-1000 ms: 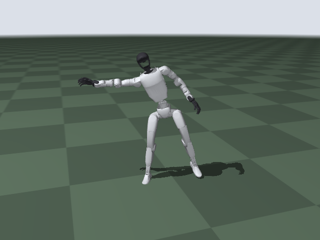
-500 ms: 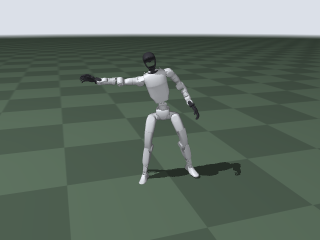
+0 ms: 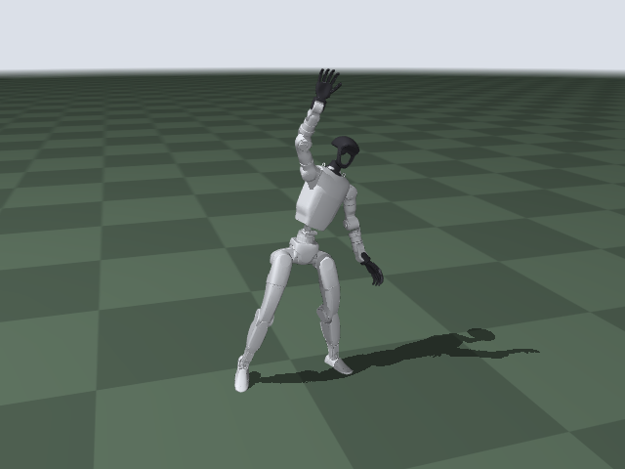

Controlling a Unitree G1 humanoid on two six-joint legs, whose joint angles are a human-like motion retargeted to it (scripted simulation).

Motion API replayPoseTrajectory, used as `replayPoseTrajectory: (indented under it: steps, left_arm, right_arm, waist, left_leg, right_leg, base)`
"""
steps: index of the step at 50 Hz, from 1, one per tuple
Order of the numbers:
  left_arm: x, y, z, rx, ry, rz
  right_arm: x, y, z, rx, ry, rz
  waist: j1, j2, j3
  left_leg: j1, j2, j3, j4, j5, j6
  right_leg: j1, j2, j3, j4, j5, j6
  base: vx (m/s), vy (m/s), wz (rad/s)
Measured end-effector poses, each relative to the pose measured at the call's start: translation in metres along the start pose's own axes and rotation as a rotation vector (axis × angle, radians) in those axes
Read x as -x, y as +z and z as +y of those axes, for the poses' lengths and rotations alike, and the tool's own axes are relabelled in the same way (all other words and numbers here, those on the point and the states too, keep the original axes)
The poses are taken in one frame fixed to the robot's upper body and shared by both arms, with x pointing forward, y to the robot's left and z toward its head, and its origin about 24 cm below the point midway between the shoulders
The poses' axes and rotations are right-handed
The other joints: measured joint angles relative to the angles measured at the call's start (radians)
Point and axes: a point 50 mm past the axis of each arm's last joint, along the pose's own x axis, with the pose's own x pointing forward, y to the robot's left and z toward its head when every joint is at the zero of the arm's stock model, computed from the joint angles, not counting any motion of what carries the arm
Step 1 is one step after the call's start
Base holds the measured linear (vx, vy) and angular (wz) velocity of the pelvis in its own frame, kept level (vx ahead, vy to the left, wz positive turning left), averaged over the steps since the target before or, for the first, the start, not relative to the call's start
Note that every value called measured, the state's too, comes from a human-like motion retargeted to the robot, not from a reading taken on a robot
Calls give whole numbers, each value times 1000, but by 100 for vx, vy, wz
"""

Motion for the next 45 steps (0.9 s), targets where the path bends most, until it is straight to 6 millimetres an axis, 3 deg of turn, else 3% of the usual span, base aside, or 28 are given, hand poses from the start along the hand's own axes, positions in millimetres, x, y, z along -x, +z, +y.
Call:
replayPoseTrajectory:
  steps: [5, 10, 14, 18, 24, 29, 33, 37, 41, 45]
  left_arm:
    - [-20, 45, 26, 50, 103, -119]
    - [-25, 80, 21, 82, 84, -215]
    - [-26, 99, 12, 100, 69, -259]
    - [-26, 103, 10, 126, 75, -262]
    - [-23, 66, 16, 112, 94, -159]
    - [-13, 19, 21, 55, 100, -33]
    - [0, -14, 17, 49, 95, 53]
    - [16, -38, 1, 67, 53, 115]
    - [28, -53, -12, 77, 9, 164]
    - [35, -59, -24, 80, -19, 196]
  right_arm:
    - [1, 62, -15, 100, -104, -343]
    - [22, 121, -31, 112, -234, -659]
    - [40, 148, -34, 99, -258, -813]
    - [49, 158, -31, 122, -241, -882]
    - [43, 148, -24, 177, -220, -840]
    - [29, 126, -21, 218, -197, -735]
    - [19, 105, -15, 247, -155, -642]
    - [10, 79, -10, 271, -103, -527]
    - [2, 50, -6, 256, -42, -372]
    - [-2, 19, -5, 216, 10, -200]
  waist:
    - [67, -121, 64]
    - [184, -175, 170]
    - [297, -185, 260]
    - [381, -189, 326]
    - [395, -189, 338]
    - [327, -177, 257]
    - [263, -156, 176]
    - [217, -132, 103]
    - [178, -111, 81]
    - [129, -38, 54]
  left_leg:
    - [6, 26, -91, -17, 6, -3]
    - [56, 28, -164, -38, 3, -3]
    - [88, 26, -200, -63, 13, -4]
    - [91, 17, -223, -74, 24, -4]
    - [58, 8, -220, -78, 45, -5]
    - [-3, 7, -168, -79, 74, -5]
    - [-43, -14, -99, -81, 94, -5]
    - [-48, -75, -2, -87, 92, -5]
    - [-8, -154, 89, -71, 71, 1]
    - [2, -134, 174, -25, 79, -5]
  right_leg:
    - [17, 77, 139, 37, 80, 0]
    - [81, 127, 233, 88, 84, 0]
    - [137, 152, 290, 82, 84, 0]
    - [172, 163, 342, 51, 84, 0]
    - [175, 158, 375, -8, 82, 0]
    - [127, 119, 298, -95, 42, 0]
    - [55, 45, 157, -110, -98, 0]
    - [14, -58, -35, -133, -231, 0]
    - [48, -162, -213, -157, -366, 0]
    - [50, -146, -237, -208, -423, 0]
  base:
    - [10, -6, 92]
    - [17, -7, 89]
    - [13, -4, 63]
    - [6, -3, 36]
    - [-3, -1, -5]
    - [-23, 3, -66]
    - [-29, 5, -98]
    - [-14, -1, -110]
    - [-3, -13, -96]
    - [-10, -37, -114]
